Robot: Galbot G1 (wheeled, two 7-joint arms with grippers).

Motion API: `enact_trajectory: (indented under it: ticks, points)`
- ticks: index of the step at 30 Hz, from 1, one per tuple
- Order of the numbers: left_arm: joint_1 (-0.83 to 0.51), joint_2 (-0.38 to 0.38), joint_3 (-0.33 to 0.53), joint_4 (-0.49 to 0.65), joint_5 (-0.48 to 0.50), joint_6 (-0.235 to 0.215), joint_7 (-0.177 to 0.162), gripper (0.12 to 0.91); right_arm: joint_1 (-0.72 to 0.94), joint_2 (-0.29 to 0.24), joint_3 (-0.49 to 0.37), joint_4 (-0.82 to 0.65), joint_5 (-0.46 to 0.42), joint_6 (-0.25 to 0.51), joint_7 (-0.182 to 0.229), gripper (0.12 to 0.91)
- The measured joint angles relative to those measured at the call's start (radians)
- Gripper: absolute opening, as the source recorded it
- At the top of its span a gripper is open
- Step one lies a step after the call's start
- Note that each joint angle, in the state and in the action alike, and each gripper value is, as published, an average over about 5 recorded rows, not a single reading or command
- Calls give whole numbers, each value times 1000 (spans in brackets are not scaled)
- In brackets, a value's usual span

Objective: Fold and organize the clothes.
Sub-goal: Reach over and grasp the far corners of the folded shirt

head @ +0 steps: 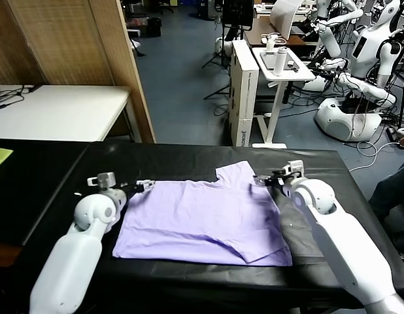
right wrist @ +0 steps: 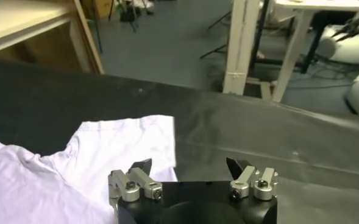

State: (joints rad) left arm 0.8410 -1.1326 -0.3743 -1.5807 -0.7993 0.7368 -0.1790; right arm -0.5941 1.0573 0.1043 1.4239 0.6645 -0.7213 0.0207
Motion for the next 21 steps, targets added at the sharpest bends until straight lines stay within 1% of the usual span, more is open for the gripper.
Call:
enact_trajectory:
  ticks: [8,13,16,20,21]
  points:
    - [-16,0,0,35,9,-2,5,907,14,17,-13,-40,-3,16,-5,907]
    - [-27,0,0,52,18,-19,7,907,13,22,-19,-46,-3,17,-7,902]
    - [-29,1,0,60,21,-27,9,907,14,25,-23,-50,-4,17,-7,871]
    - [-28,1,0,67,25,-32,13,905,14,26,-26,-52,-6,17,-7,781]
    - [-27,1,0,68,26,-33,14,894,14,26,-27,-53,-6,17,-8,762]
